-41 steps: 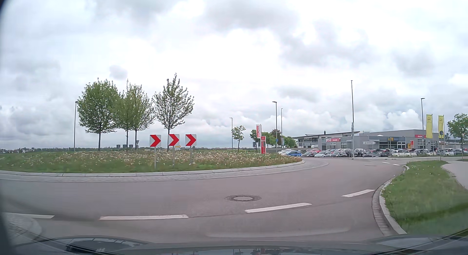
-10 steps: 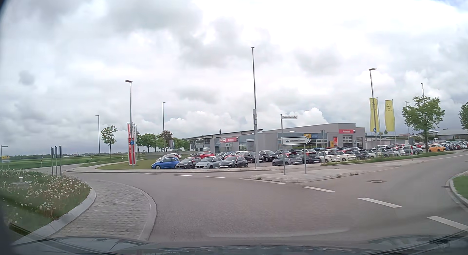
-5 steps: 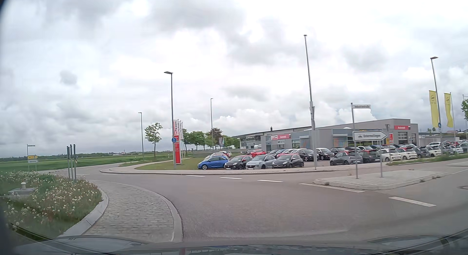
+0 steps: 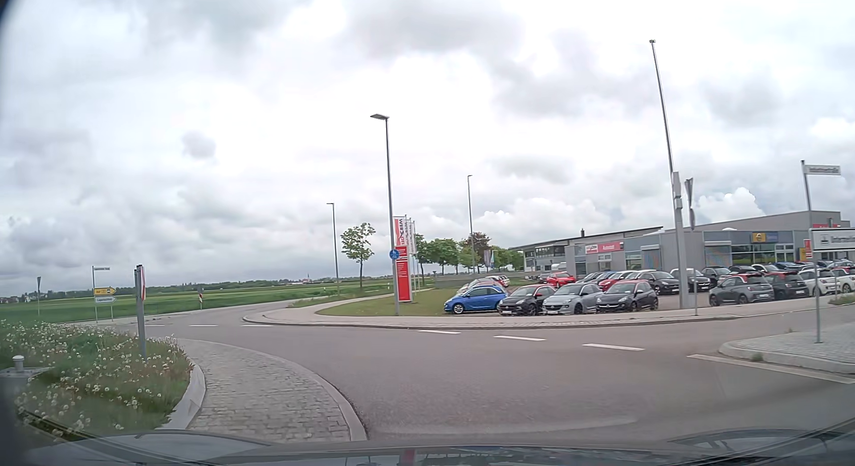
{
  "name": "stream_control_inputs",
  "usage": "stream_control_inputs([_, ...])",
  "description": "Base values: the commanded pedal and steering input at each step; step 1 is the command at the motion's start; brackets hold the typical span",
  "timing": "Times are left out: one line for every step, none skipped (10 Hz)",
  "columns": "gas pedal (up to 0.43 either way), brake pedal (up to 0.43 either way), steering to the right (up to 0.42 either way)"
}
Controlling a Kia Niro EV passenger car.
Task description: Follow the waypoints while adhering to traffic rules and regulations
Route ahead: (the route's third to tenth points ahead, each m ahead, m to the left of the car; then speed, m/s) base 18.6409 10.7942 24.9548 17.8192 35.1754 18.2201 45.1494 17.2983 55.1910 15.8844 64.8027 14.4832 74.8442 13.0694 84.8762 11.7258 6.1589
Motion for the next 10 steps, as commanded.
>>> stream_control_inputs([0.197, 0.012, -0.204])
stream_control_inputs([0.209, 0.012, -0.203])
stream_control_inputs([0.22, 0.012, -0.203])
stream_control_inputs([0.22, 0.012, -0.203])
stream_control_inputs([0.22, 0.012, -0.203])
stream_control_inputs([0.22, 0.012, -0.203])
stream_control_inputs([0.22, 0.012, -0.203])
stream_control_inputs([0.22, 0.012, -0.205])
stream_control_inputs([0.22, 0.012, -0.205])
stream_control_inputs([0.22, 0.012, -0.205])
